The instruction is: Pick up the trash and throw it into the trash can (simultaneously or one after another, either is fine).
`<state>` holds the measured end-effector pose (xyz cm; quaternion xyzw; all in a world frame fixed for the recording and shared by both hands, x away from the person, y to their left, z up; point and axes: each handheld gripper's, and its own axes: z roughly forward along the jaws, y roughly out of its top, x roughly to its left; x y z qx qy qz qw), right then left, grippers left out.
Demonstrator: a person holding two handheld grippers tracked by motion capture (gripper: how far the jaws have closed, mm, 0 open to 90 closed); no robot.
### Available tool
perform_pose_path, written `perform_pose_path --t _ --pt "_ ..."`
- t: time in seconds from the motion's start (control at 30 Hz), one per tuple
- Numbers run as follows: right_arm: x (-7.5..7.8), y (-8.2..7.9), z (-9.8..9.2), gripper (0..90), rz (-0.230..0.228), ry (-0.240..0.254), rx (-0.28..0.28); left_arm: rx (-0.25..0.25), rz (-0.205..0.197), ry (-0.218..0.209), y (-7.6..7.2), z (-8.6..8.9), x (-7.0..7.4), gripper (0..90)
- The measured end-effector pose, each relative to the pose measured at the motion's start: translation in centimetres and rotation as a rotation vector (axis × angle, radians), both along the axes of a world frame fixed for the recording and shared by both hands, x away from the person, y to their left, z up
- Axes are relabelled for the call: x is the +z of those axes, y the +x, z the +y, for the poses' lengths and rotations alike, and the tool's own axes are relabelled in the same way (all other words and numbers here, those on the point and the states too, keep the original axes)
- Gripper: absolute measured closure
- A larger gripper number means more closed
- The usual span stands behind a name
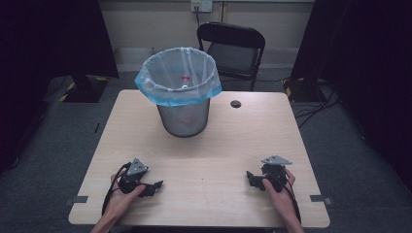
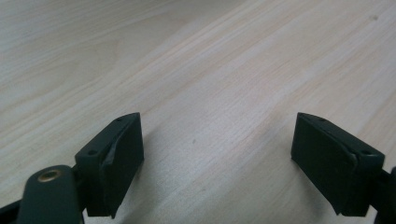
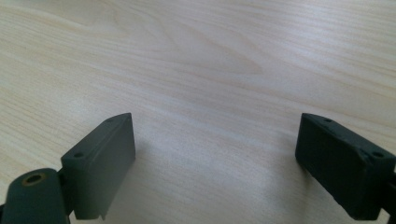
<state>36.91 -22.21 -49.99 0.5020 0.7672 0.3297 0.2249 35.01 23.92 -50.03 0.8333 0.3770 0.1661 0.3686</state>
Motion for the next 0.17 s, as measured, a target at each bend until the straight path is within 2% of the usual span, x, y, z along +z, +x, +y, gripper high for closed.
perform_pose_path --t 0.17 --pt "0.0 0.0 0.0 11.2 0.0 0.0 -0.001 -0.005 0.003 0.006 0.02 0.05 0.03 15.9"
